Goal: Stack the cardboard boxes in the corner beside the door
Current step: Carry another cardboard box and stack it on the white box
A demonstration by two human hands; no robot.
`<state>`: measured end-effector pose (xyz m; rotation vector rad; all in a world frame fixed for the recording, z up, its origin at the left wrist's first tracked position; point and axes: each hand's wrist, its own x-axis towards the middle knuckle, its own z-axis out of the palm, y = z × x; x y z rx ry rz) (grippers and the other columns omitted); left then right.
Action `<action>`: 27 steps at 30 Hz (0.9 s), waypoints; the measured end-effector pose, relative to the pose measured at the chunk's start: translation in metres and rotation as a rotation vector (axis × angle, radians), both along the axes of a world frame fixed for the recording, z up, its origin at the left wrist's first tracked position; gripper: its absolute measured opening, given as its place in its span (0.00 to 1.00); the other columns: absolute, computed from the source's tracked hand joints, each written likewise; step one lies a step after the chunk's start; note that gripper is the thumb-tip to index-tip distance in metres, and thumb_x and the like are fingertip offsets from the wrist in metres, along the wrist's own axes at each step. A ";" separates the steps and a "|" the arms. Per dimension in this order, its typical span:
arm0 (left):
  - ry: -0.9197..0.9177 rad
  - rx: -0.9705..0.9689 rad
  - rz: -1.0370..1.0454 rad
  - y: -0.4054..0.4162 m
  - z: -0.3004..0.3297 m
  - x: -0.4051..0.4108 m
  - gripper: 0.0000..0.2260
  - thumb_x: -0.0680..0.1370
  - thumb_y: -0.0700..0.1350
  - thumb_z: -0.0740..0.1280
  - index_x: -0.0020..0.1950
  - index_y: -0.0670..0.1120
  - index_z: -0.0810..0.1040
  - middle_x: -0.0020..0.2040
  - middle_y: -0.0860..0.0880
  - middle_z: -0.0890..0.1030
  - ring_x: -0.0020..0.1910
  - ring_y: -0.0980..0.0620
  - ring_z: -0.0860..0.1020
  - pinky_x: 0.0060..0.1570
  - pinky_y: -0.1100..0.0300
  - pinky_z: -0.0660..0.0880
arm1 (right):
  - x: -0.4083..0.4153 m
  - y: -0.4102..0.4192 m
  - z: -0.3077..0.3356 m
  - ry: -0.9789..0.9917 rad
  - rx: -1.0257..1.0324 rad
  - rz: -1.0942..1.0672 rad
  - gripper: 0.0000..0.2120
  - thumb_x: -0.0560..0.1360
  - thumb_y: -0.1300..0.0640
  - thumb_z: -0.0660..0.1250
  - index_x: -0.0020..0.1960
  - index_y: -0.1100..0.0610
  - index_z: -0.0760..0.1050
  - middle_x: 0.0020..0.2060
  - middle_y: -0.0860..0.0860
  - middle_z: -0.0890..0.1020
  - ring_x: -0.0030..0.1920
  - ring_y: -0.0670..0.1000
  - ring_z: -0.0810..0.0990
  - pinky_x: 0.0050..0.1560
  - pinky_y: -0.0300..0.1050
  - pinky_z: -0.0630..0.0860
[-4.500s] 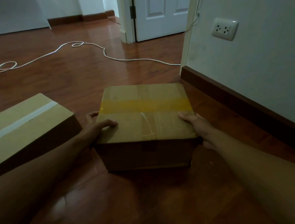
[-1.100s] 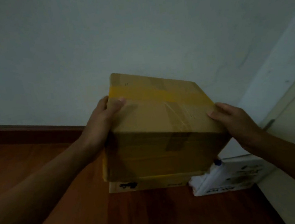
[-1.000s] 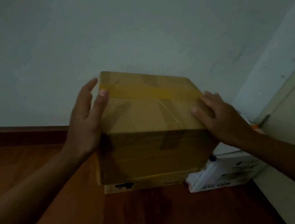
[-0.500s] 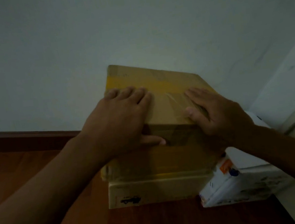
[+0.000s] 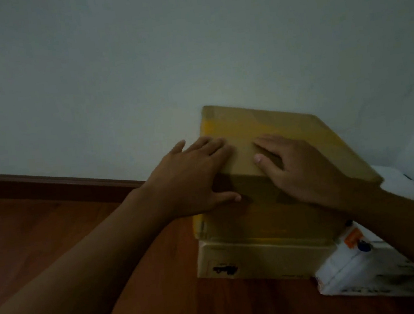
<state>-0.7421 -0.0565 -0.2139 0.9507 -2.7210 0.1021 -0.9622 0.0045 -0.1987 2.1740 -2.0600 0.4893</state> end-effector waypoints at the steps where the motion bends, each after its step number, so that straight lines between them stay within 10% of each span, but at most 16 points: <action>1: -0.012 0.017 0.036 0.000 0.001 0.018 0.42 0.74 0.72 0.58 0.81 0.52 0.51 0.82 0.51 0.54 0.80 0.49 0.53 0.77 0.43 0.54 | 0.018 -0.005 0.000 -0.006 -0.027 0.040 0.25 0.81 0.43 0.60 0.74 0.51 0.70 0.74 0.49 0.71 0.74 0.51 0.68 0.72 0.46 0.61; 18: -0.118 0.100 0.804 0.141 -0.007 0.431 0.31 0.76 0.63 0.64 0.74 0.48 0.67 0.72 0.48 0.72 0.69 0.46 0.72 0.63 0.48 0.73 | 0.406 -0.015 -0.037 0.091 0.161 0.641 0.27 0.79 0.42 0.63 0.72 0.55 0.72 0.68 0.52 0.78 0.66 0.53 0.77 0.67 0.48 0.73; 27: -0.252 0.319 1.397 0.339 -0.063 0.615 0.35 0.78 0.63 0.62 0.79 0.49 0.57 0.82 0.45 0.51 0.80 0.39 0.48 0.74 0.36 0.55 | 0.650 0.094 -0.107 0.248 0.298 1.077 0.30 0.79 0.40 0.59 0.74 0.58 0.66 0.72 0.57 0.73 0.71 0.58 0.71 0.69 0.53 0.69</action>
